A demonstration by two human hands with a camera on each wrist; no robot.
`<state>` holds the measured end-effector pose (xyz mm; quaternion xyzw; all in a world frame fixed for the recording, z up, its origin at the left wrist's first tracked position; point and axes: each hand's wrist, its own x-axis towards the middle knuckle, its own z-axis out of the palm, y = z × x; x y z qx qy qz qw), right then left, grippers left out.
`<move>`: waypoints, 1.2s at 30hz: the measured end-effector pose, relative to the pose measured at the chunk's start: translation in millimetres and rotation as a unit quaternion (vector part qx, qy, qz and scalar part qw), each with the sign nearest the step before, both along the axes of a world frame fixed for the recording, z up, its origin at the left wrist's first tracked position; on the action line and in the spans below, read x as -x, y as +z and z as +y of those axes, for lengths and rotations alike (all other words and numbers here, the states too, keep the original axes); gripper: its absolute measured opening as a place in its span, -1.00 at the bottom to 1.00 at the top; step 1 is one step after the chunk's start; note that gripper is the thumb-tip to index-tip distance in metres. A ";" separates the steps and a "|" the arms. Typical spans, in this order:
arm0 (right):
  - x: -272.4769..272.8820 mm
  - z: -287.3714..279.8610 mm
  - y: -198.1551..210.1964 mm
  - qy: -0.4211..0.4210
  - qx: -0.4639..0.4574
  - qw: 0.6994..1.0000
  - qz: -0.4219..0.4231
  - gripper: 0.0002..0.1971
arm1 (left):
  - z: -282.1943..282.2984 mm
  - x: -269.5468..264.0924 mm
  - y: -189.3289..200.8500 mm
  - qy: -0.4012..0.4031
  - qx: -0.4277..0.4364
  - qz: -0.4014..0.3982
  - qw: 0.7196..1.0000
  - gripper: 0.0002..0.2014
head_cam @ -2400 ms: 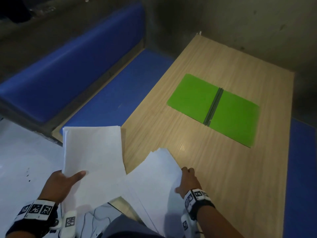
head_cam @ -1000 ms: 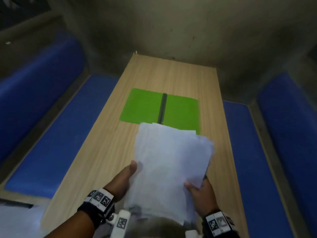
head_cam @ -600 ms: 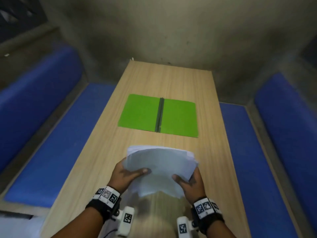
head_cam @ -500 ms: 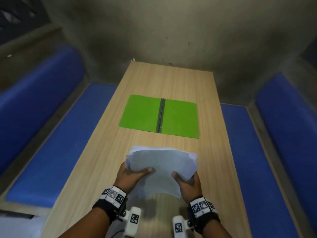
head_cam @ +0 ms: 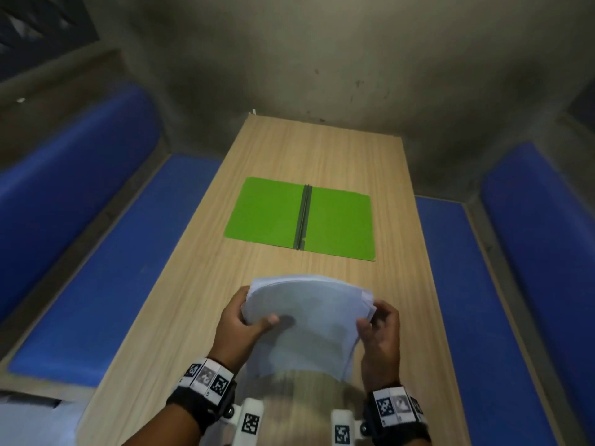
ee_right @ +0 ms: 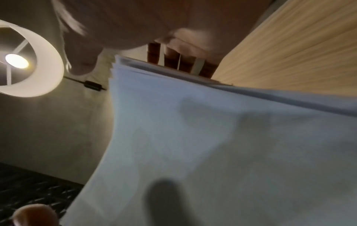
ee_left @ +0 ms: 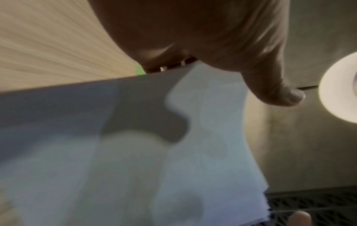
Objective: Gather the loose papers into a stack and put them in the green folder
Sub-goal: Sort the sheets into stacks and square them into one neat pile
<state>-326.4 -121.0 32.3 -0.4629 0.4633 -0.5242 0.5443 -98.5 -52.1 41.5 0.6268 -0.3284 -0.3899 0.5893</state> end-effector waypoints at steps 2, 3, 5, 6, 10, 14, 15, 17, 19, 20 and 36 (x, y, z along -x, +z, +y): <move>-5.2 -3.7 12.3 -0.024 0.032 0.999 0.013 -0.54 | -3.4 5.3 9.9 0.023 0.040 -0.007 0.999 -0.45; -9.6 -3.8 19.0 -0.033 0.045 0.998 0.031 -0.56 | -5.6 9.4 14.0 0.040 0.049 -0.015 0.998 -0.43; -19.9 -2.2 28.4 -0.061 0.067 0.993 0.072 -0.54 | -9.7 19.9 25.0 0.080 0.059 -0.050 0.994 -0.49; -24.8 -1.0 30.6 -0.082 0.070 0.990 0.087 -0.51 | -11.6 25.2 29.5 0.102 0.055 -0.068 0.991 -0.54; -33.7 2.8 31.3 -0.149 0.052 0.977 0.141 -0.67 | -14.5 30.0 26.2 0.168 0.017 -0.103 0.980 -0.68; -25.1 6.6 23.5 -0.141 0.071 0.977 0.145 -0.84 | -9.4 25.6 22.0 0.150 0.014 -0.101 0.983 -0.78; -23.9 7.9 22.8 -0.134 0.076 0.978 0.144 -0.85 | -7.8 26.6 22.4 0.138 0.022 -0.104 0.985 -0.80; -22.4 9.5 20.1 -0.124 0.069 0.981 0.130 -0.86 | -4.4 28.4 21.0 0.119 0.032 -0.106 0.987 -0.79; -20.1 10.7 17.2 -0.119 0.059 0.986 0.105 -0.85 | -1.6 26.9 16.0 0.103 0.038 -0.095 0.989 -0.74; -17.6 11.0 14.9 -0.118 0.056 0.987 0.090 -0.83 | -0.3 25.2 12.0 0.094 0.047 -0.080 0.991 -0.72; 3.4 4.4 15.1 0.219 0.017 0.965 0.144 -0.12 | -18.0 6.8 11.3 0.219 -0.083 -0.074 0.969 -0.40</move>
